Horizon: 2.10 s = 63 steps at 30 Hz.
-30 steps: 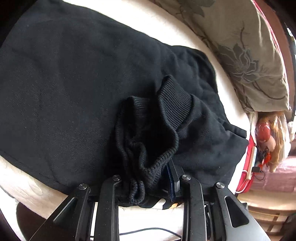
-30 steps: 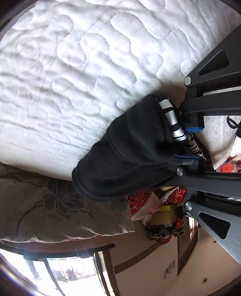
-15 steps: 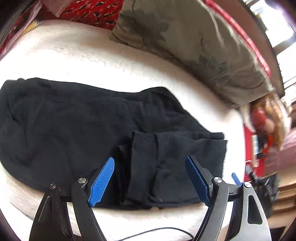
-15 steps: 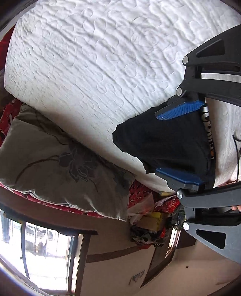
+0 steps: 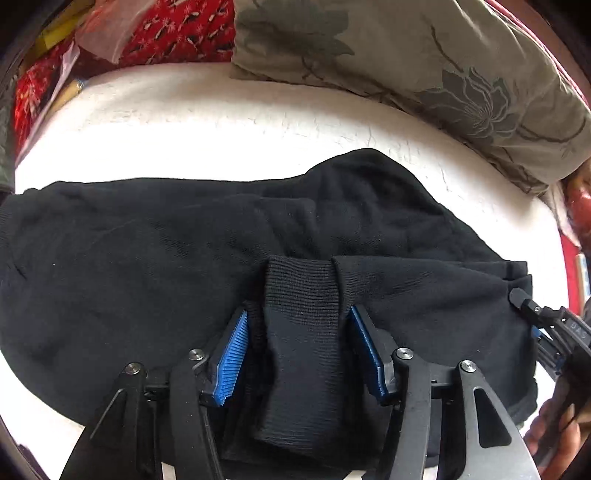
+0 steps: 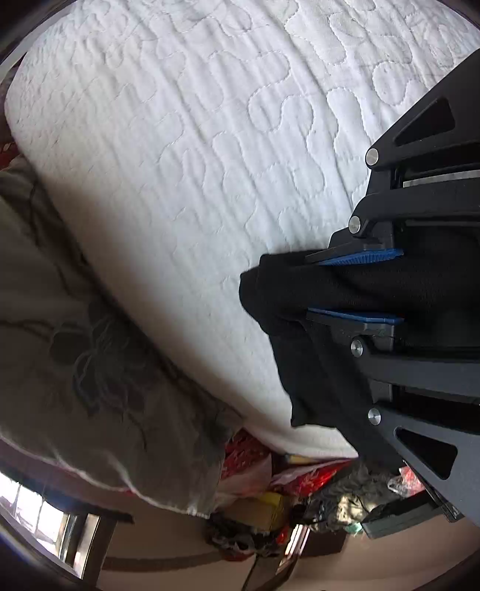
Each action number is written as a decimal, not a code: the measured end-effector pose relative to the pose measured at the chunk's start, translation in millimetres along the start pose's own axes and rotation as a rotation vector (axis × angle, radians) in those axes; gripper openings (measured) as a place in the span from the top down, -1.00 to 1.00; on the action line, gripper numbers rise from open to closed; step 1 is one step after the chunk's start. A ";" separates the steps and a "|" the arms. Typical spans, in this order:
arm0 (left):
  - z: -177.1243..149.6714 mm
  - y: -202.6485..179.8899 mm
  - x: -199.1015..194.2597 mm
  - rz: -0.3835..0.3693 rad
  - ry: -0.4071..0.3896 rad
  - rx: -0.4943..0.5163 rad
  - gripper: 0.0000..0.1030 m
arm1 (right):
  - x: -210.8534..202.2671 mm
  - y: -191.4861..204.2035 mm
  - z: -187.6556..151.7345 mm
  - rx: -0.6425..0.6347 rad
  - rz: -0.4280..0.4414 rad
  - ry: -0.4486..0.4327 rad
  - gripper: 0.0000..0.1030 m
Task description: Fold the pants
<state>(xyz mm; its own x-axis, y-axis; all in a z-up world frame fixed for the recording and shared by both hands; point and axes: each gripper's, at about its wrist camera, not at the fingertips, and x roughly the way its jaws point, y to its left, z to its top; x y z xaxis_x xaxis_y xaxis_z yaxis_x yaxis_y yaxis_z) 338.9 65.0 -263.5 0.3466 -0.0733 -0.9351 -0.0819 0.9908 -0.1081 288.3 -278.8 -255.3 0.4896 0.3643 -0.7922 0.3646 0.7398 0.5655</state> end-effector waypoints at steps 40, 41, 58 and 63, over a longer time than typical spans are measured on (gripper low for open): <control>-47.1 -21.8 -46.5 -0.125 0.069 0.071 -0.53 | -57.2 -78.8 -92.5 0.497 0.548 -0.097 0.50; -47.3 -22.0 -43.5 -0.116 0.074 0.079 -0.52 | -53.2 -82.1 -98.8 0.487 0.498 -0.071 0.46; -49.5 -33.7 -44.1 -0.058 0.091 0.105 -0.53 | -77.0 17.5 -75.1 -0.887 0.019 0.091 0.37; -48.8 -35.8 -42.5 -0.036 0.098 0.108 -0.53 | -62.6 29.5 -82.6 -1.115 0.003 0.194 0.37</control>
<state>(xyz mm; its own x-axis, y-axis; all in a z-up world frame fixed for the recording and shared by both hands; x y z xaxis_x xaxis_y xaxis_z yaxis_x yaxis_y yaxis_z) 281.5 27.1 -236.3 0.2541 -0.1142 -0.9604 0.0321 0.9935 -0.1096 203.0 -233.1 -207.9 0.3223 0.3766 -0.8685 -0.5937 0.7950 0.1244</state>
